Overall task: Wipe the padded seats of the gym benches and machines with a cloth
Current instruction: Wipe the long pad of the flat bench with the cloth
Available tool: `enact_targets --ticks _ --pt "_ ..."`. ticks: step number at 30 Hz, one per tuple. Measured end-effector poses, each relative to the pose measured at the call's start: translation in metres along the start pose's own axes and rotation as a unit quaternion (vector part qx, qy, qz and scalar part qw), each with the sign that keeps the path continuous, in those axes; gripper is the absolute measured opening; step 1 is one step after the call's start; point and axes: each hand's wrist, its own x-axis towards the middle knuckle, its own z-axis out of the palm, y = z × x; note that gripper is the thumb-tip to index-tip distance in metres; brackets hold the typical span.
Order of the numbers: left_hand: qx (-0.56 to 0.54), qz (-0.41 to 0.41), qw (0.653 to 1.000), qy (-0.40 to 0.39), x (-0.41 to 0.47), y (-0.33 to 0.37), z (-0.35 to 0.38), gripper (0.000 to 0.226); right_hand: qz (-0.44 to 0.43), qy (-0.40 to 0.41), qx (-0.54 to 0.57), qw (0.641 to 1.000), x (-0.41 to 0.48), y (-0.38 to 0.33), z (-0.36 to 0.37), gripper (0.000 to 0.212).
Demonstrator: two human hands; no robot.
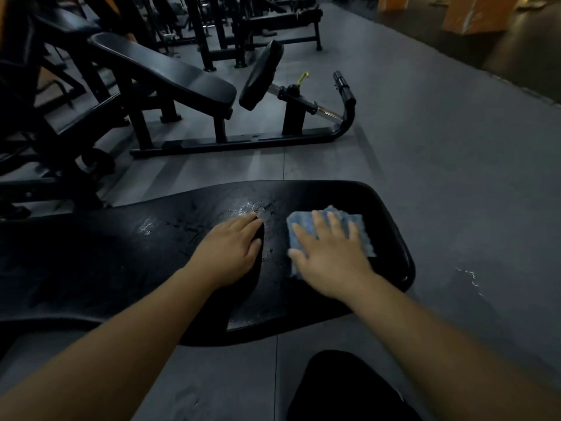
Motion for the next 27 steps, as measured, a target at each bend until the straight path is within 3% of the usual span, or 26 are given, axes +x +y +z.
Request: enact_targets --ticks 3,6,9,12,14,16,19,22,25,27 --pt "0.008 -0.030 1.000 0.000 -0.004 -0.013 0.006 0.081 -0.096 0.009 0.014 0.995 -0.014 -0.044 0.012 0.069" --pt "-0.008 -0.047 0.999 0.002 -0.007 -0.024 0.008 0.077 -0.171 0.048 0.018 0.984 -0.051 -0.031 0.022 0.064" --pt "-0.032 -0.050 0.998 0.014 -0.011 -0.024 0.011 0.069 -0.085 0.044 -0.013 0.995 -0.016 0.002 0.012 0.065" --pt "-0.032 -0.035 0.999 0.017 -0.009 -0.025 0.012 0.076 0.009 -0.003 -0.007 1.000 0.053 -0.012 0.002 0.063" --pt "-0.045 -0.030 0.998 0.018 -0.008 -0.029 0.010 0.078 -0.005 0.003 -0.005 1.000 0.069 -0.041 0.005 0.062" --pt "-0.057 -0.034 0.997 0.026 -0.007 -0.038 0.008 0.076 -0.081 0.008 -0.009 0.997 0.050 -0.058 0.013 0.060" --pt "-0.029 -0.054 0.998 0.022 -0.010 -0.043 0.008 0.074 -0.161 0.020 -0.005 0.987 0.014 -0.041 0.014 0.066" --pt "-0.006 -0.091 0.996 0.000 -0.011 -0.041 0.010 0.054 -0.072 0.009 -0.027 0.997 0.056 -0.012 0.003 0.068" --pt "0.002 -0.090 0.996 0.000 -0.009 -0.041 0.010 0.061 -0.002 -0.003 -0.017 1.000 0.117 -0.031 -0.001 0.063" --pt "-0.005 -0.097 0.995 0.003 -0.010 -0.043 0.009 0.067 -0.024 -0.001 -0.009 1.000 0.124 -0.057 0.004 0.062"
